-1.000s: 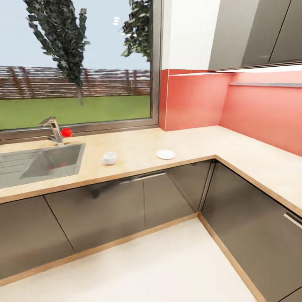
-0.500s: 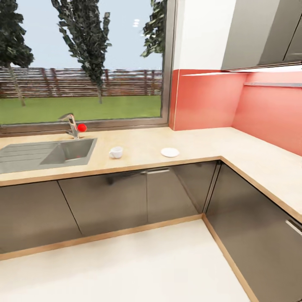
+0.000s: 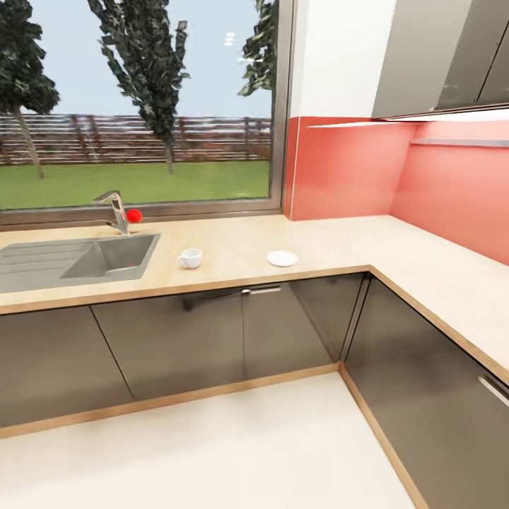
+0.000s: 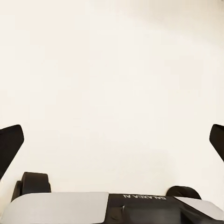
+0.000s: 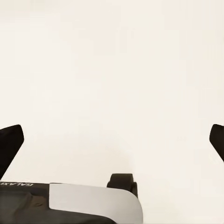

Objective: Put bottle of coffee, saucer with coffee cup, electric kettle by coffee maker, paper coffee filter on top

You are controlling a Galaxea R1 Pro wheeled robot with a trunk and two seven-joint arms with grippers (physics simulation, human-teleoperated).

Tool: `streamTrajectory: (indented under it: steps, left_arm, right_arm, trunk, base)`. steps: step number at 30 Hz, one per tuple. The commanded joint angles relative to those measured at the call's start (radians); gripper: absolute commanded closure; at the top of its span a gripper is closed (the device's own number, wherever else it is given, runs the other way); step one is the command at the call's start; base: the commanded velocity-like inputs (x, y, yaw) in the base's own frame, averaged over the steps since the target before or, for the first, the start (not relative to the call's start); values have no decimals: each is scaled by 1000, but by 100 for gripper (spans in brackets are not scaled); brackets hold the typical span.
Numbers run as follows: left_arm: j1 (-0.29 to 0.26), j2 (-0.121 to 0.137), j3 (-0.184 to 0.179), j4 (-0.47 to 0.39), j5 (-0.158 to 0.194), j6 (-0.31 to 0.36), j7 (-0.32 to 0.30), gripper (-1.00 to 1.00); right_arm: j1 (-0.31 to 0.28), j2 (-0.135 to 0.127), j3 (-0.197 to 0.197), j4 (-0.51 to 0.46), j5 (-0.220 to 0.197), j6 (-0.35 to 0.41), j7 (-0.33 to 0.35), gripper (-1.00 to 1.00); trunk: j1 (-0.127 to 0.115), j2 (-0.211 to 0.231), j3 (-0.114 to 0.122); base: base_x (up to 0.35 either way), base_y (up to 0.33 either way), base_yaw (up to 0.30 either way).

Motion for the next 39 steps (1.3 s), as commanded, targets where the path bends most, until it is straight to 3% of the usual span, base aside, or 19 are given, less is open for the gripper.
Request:
streamTrajectory:
  steps: [1, 9, 10, 13, 17, 18, 21, 22, 26, 27, 31, 32, 35, 37, 39]
  left_arm:
    - [-1, 0, -5, 1, 2, -6, -2, -100]
    - [-1, 1, -7, -4, 2, -6, -4, -100]
    - [-1, 4, -10, -44, 2, -2, -12, -100]
    - [-1, 8, -9, -124, 2, 9, -31, -100]
    - [-1, 12, -8, -224, 2, 67, -59, -100]
    - [-1, 18, -9, -270, 3, 100, -69, -100]
    - [-1, 31, -9, -359, 3, 164, -92, -100]
    - [-1, 40, -8, -430, 3, 218, -120, -100]
    - [-1, 55, -7, -573, 2, 330, -173, -100]
    - [-1, 68, -6, -645, 3, 380, -195, -100]
    - [-1, 102, -8, -791, 4, 516, -235, -100]
    - [-1, 112, -9, -868, 5, 601, -246, -100]
    - [-1, 121, -4, -986, 5, 708, -256, -100]
    - [-1, 120, 23, -1182, 9, 814, -262, -100]
    - [-1, 112, 28, -1220, 11, 865, -262, -100]
  right_arm:
    - [0, 1, -4, -1, -6, 1, 8, -100]
    - [-10, 10, -5, -4, -7, -1, 6, -100]
    - [-51, 22, -5, -26, -7, 2, 9, -100]
    - [-75, 43, 7, -93, -7, 7, 11, -100]
    - [-87, 64, 112, -228, -8, 49, 12, -100]
    - [-89, 67, 168, -299, -10, 107, 13, -100]
    - [-91, 68, 223, -441, -14, 227, 13, -100]
    - [-91, 69, 244, -536, -17, 311, 13, -100]
    - [-92, 70, 270, -661, -15, 427, 13, -100]
    - [-93, 68, 275, -725, -17, 464, 16, -100]
    - [-106, 66, 280, -890, -20, 596, 35, -100]
    - [-131, 65, 280, -958, -25, 691, 51, -100]
    - [-208, 64, 276, -1016, -37, 819, 91, -100]
    - [-411, 50, 235, -1061, -51, 1051, 145, -100]
    - [-505, 29, 224, -1066, -60, 1125, 163, -100]
  trunk:
    - [1, 0, -1]
    - [1, 0, -1]
    - [1, 0, -1]
    - [1, 0, -1]
    - [1, 0, -1]
    - [1, 0, -1]
    - [1, 0, -1]
    - [1, 0, -1]
    - [1, 0, -1]
    - [1, 0, -1]
    - [1, 0, -1]
    - [1, 0, -1]
    - [1, 0, -1]
    - [1, 0, -1]
    - [1, 0, -1]
  base:
    - [299, -2, 0]
    - [103, -1, 0]
    - [2, 0, 0]
    - [0, 0, 0]
    - [0, 0, 0]
    - [0, 0, 0]
    - [0, 0, 0]
    - [0, 0, 0]
    - [0, 0, 0]
    - [0, 0, 0]
    - [0, 0, 0]
    - [0, 0, 0]
    - [0, 0, 0]
    - [0, 0, 0]
    - [0, 0, 0]
